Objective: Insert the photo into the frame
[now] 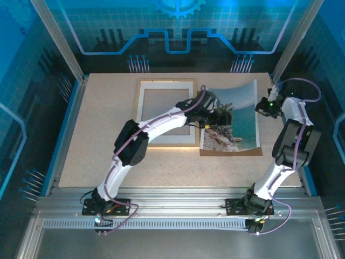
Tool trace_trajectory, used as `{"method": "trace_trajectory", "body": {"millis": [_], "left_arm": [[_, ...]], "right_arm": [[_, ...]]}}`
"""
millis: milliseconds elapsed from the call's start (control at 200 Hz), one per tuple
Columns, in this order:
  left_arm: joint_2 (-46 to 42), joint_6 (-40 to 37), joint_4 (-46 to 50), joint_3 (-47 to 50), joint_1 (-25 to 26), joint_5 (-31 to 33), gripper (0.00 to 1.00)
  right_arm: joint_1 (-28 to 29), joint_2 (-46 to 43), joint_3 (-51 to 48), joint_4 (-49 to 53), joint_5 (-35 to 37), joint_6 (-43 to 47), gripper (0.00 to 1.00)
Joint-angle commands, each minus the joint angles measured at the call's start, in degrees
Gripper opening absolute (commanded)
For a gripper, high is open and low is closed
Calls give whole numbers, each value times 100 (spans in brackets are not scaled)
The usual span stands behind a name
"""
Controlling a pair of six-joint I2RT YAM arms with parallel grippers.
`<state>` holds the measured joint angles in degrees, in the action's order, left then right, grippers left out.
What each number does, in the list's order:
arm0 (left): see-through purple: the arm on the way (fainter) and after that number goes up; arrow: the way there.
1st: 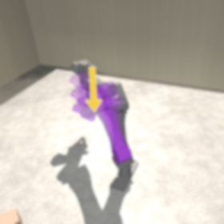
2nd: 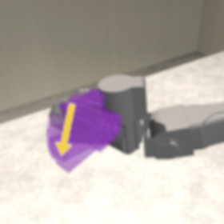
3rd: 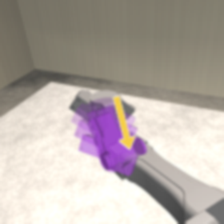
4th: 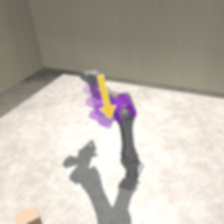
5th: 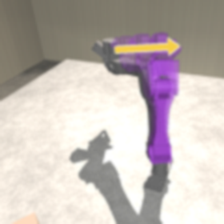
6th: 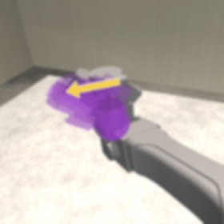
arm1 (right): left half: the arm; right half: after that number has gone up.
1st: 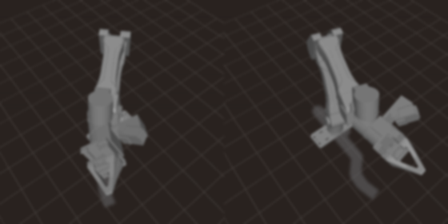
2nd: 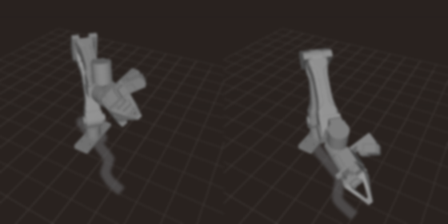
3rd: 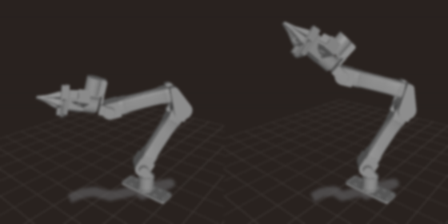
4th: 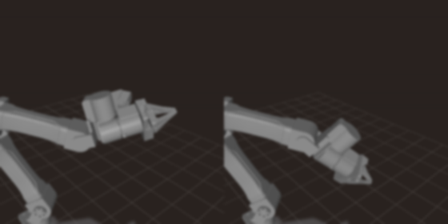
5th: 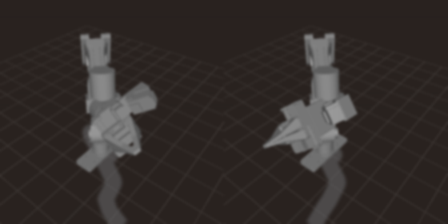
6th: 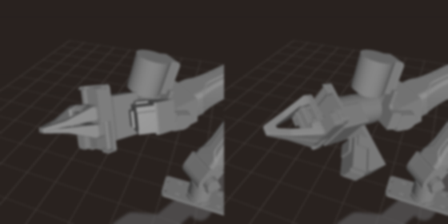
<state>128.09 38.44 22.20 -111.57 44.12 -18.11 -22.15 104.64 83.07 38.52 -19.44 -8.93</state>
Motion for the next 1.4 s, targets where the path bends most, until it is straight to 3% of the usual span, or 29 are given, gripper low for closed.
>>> {"method": "trace_trajectory", "body": {"millis": [0, 185, 295, 565, 665, 841, 1031, 1266, 1396], "left_arm": [[-808, -870, 182, 415, -336, 434, 99], [-1497, -1998, 374, 1109, -531, 1372, 99], [-1979, -2568, -32, 1785, -521, 1780, 99], [-3079, -3507, -1255, 3472, -500, 1918, 99], [-3360, -3904, -1664, 3957, -301, 1951, 99], [-3477, -4780, -2697, 4573, 551, 2624, 99], [-3124, -5008, -3435, 4535, 1030, 2768, 99], [-2847, -5011, -3751, 4305, 1168, 2532, 99], [-2509, -5043, -3842, 4002, 1200, 2853, 99]], "right_arm": [[16, -678, 96, 322, -103, -354, 0], [197, -1451, -231, -42, -849, -924, 0], [416, -1792, -527, -586, -1092, -1602, 0], [1013, -1938, -303, -1415, -1053, -2674, 0], [1014, -1813, 28, -1473, -1061, -2959, 0], [1024, -1669, 232, -1570, -1082, -3279, 0], [1083, -1675, 152, -1719, -956, -3474, 0], [1084, -1684, 94, -1777, -802, -3553, 0], [1092, -1766, -58, -1941, -842, -3663, 0]]}}
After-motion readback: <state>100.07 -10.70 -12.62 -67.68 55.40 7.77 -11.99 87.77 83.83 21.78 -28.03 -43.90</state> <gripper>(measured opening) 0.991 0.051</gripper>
